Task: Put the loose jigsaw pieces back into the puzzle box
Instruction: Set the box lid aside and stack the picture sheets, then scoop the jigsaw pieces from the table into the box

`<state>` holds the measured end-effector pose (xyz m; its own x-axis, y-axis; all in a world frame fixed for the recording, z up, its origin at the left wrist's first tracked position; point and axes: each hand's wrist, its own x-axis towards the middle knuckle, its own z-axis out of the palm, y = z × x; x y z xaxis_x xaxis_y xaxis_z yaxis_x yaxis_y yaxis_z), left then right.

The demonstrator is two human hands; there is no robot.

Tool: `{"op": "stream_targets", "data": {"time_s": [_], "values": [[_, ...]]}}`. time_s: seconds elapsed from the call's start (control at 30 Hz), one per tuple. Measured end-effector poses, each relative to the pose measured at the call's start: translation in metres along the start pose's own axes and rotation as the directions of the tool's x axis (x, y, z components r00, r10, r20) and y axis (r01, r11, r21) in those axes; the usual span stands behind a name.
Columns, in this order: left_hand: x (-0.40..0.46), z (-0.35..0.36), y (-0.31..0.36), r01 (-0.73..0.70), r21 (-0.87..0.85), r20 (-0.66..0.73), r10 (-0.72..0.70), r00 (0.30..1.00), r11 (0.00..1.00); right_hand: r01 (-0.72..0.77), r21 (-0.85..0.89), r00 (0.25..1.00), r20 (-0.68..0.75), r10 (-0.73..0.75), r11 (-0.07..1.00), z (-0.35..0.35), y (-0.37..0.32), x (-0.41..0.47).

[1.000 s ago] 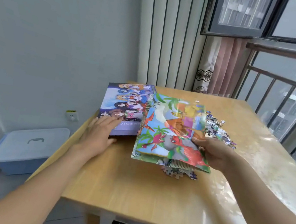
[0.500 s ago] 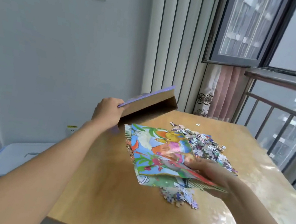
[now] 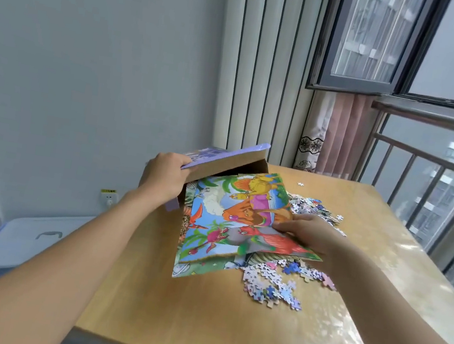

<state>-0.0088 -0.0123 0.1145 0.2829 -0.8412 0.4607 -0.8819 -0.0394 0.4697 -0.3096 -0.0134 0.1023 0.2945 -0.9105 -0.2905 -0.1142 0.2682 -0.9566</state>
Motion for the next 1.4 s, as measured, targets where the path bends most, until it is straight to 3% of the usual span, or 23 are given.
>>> {"op": "stream_targets", "data": {"time_s": [0.33, 0.47, 0.57, 0.67, 0.83, 1.1, 1.3, 1.4], "values": [[-0.014, -0.012, 0.018, -0.186, 0.123, 0.044, 0.182, 0.982, 0.975, -0.225, 0.016, 0.966, 0.131, 0.221, 0.974, 0.012, -0.011, 0.054], [-0.021, -0.012, 0.020, -0.213, 0.150, 0.071, 0.204, 0.976, 0.966, -0.186, -0.005, 0.983, -0.016, 0.185, 0.983, 0.013, -0.019, 0.059], [-0.025, -0.011, 0.020, -0.206, 0.152, 0.057, 0.200, 0.978, 0.967, -0.083, 0.260, 0.996, -0.007, 0.087, 0.962, 0.018, -0.015, 0.050], [-0.029, -0.008, 0.022, -0.207, 0.142, 0.030, 0.205, 0.978, 0.968, -0.016, 0.437, 0.991, -0.113, 0.073, 0.899, 0.016, 0.002, 0.040], [-0.031, -0.004, 0.021, -0.205, 0.124, -0.006, 0.207, 0.978, 0.971, -0.175, 0.423, 0.983, 0.029, 0.180, 0.889, 0.027, 0.027, 0.019], [-0.044, -0.002, 0.019, -0.242, 0.119, 0.004, 0.243, 0.970, 0.963, 0.029, 0.616, 0.985, -0.153, 0.083, 0.787, 0.062, -0.003, 0.060], [-0.045, 0.007, 0.003, -0.227, 0.093, 0.007, 0.228, 0.974, 0.969, 0.056, 0.433, 0.996, -0.083, -0.022, 0.900, 0.059, 0.016, 0.039], [-0.050, 0.016, -0.008, -0.226, 0.072, 0.034, 0.224, 0.974, 0.971, 0.172, 0.028, 0.983, -0.072, -0.169, 0.985, 0.032, 0.036, 0.027]]}}
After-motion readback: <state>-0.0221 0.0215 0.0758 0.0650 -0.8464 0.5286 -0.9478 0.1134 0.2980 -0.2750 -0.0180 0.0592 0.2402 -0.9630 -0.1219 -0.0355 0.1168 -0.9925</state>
